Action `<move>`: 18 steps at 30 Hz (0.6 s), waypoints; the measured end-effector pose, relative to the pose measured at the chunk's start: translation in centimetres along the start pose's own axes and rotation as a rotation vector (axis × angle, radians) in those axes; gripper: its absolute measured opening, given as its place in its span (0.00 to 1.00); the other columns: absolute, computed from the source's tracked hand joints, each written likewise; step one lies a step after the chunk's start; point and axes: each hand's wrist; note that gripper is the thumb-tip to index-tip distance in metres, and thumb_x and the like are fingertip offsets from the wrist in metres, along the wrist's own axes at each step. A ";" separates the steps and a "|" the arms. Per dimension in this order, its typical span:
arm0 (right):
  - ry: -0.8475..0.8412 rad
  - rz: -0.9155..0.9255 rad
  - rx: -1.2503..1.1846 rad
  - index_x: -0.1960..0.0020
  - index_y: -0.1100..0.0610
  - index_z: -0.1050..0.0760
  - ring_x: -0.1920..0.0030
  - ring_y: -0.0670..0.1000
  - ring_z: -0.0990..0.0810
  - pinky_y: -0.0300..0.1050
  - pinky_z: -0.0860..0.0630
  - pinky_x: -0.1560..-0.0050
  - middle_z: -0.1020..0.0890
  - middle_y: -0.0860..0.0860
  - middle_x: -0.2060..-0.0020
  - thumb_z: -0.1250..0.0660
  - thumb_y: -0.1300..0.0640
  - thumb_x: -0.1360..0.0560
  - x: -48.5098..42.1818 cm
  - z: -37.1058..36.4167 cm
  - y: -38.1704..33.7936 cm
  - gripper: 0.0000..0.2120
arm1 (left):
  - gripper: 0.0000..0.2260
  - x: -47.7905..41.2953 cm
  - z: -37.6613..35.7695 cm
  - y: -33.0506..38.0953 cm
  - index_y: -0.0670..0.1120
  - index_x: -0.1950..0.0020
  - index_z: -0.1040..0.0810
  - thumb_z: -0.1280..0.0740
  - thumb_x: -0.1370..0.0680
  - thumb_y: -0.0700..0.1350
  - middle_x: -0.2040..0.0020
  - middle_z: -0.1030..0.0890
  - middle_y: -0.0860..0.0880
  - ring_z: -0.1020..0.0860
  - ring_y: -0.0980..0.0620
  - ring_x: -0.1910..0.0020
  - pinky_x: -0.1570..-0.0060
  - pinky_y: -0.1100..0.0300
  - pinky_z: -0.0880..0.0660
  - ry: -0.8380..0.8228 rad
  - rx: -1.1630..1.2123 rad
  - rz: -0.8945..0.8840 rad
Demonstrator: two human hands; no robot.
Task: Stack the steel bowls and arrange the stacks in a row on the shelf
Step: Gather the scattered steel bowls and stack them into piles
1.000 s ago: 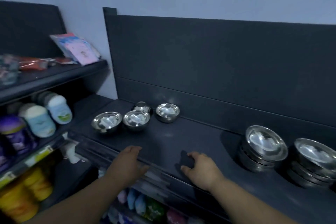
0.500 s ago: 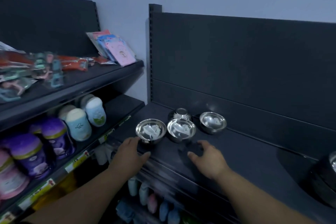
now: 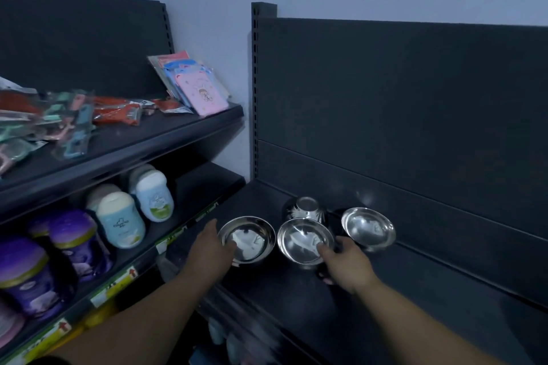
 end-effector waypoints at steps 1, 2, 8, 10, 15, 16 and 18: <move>-0.020 -0.025 -0.031 0.41 0.59 0.30 0.66 0.52 0.17 0.46 0.18 0.66 0.18 0.54 0.58 0.32 0.55 0.25 -0.4 -0.2 0.1 0.16 | 0.31 -0.2 0.0 0.0 0.43 0.23 0.45 0.36 0.22 0.47 0.26 0.35 0.42 0.34 0.44 0.29 0.33 0.54 0.36 0.000 0.004 0.005; -0.040 -0.051 -0.056 0.39 0.60 0.29 0.68 0.52 0.17 0.43 0.20 0.70 0.17 0.56 0.58 0.33 0.57 0.25 -0.9 -0.4 0.3 0.16 | 0.31 -0.5 0.0 0.0 0.43 0.23 0.45 0.35 0.22 0.47 0.26 0.34 0.42 0.33 0.43 0.29 0.33 0.54 0.35 -0.004 0.006 0.013; -0.014 -0.113 -0.238 0.46 0.62 0.24 0.69 0.54 0.17 0.43 0.21 0.68 0.16 0.60 0.61 0.38 0.60 0.24 -1.4 -0.7 0.5 0.09 | 0.28 -1.8 0.0 -0.3 0.45 0.24 0.41 0.35 0.22 0.46 0.29 0.30 0.45 0.29 0.46 0.33 0.36 0.56 0.32 -0.055 0.023 -0.007; 0.041 -0.073 -0.290 0.49 0.62 0.23 0.69 0.54 0.18 0.45 0.20 0.67 0.17 0.59 0.65 0.39 0.60 0.23 -1.1 -0.7 0.0 0.08 | 0.25 -2.2 0.1 -0.2 0.46 0.26 0.37 0.36 0.22 0.44 0.32 0.27 0.46 0.27 0.48 0.36 0.41 0.60 0.32 -0.075 0.009 -0.040; 0.133 0.039 -0.388 0.51 0.59 0.23 0.72 0.53 0.21 0.46 0.21 0.69 0.19 0.58 0.69 0.36 0.59 0.23 -0.3 -1.7 -3.2 0.05 | 0.18 -3.4 0.0 0.1 0.47 0.31 0.30 0.38 0.21 0.43 0.37 0.23 0.48 0.27 0.54 0.45 0.45 0.63 0.34 -0.143 0.043 -0.097; 0.132 0.045 -0.385 0.51 0.59 0.23 0.73 0.53 0.21 0.45 0.22 0.71 0.19 0.58 0.69 0.36 0.58 0.23 -0.3 -2.1 -3.8 0.05 | 0.17 -3.6 0.1 0.0 0.47 0.31 0.30 0.39 0.20 0.46 0.36 0.23 0.47 0.26 0.52 0.42 0.43 0.62 0.33 -0.160 0.051 -0.090; 0.116 0.047 -0.362 0.52 0.59 0.23 0.74 0.53 0.22 0.45 0.23 0.72 0.19 0.58 0.70 0.35 0.58 0.24 -0.4 -3.0 -4.7 0.05 | 0.17 -3.8 0.3 0.0 0.47 0.32 0.29 0.42 0.19 0.51 0.36 0.23 0.47 0.26 0.48 0.37 0.40 0.60 0.32 -0.185 0.064 -0.091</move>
Point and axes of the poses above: each hand's wrist, its own x-axis away from the middle knuckle, its own z-axis out of the back of the hand, y = z × x
